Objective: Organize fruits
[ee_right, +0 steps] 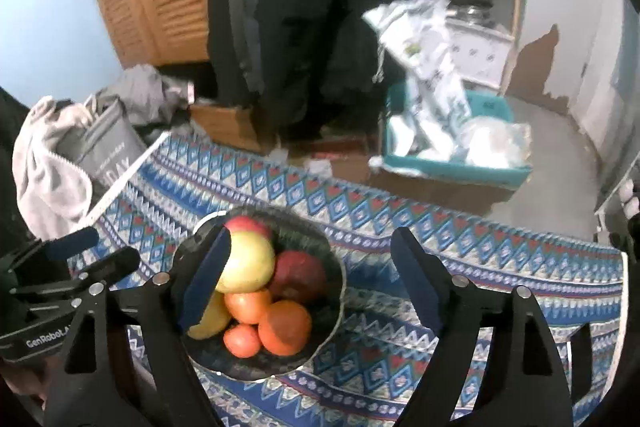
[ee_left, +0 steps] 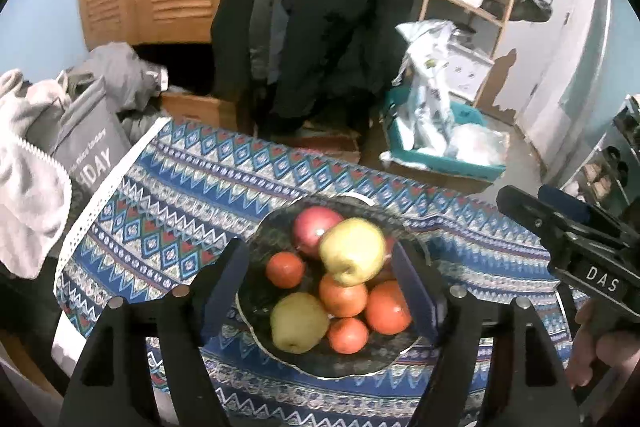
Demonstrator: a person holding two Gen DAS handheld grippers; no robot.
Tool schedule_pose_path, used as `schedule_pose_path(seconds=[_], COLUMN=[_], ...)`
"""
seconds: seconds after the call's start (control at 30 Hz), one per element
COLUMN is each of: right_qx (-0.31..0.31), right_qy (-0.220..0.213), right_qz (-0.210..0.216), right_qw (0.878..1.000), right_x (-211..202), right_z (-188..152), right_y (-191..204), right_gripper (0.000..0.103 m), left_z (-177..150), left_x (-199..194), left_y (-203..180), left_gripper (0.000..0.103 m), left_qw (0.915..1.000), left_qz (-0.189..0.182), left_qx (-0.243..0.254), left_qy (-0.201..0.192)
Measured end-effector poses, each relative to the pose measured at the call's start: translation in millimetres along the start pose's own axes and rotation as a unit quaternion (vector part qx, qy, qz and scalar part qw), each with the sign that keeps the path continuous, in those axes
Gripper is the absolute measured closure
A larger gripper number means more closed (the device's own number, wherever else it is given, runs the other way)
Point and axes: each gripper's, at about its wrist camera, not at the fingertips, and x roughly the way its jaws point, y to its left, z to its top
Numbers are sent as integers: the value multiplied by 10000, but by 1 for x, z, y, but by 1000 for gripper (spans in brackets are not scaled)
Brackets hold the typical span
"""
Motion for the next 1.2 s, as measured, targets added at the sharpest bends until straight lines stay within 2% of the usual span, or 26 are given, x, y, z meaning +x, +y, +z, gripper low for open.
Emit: schedule_pose_path(seconds=[0.17,0.43,0.7,1.0,1.2], right_qx=[35,27,110,207,300], right_qy=[-307,-812,-1166,-1445,-1548], right_qz=[-105,-306,-452,-732,-998], right_qw=[9995,9962,9921,9866,9824], right_x=[-34,-86,-125,-155,-170], right_z=[8,14,15,8,2], right_y=[-8,-17,-29,-46,-63], right_gripper=[20,16,13,13,13], left_z=[9,18,23,24,26], left_x=[-21,-49,-78,-93,-105], left_y=[-16,-36,-52,-73,-91], left_gripper=[23,22,16,3,1], left_qw=[9995,9973,9935,9901,9867], left_qz=[-147,-405,-542,-620,-720], left_qx=[135,305,424,556,697], left_qy=[-239,-528,-912,-1127,-1283])
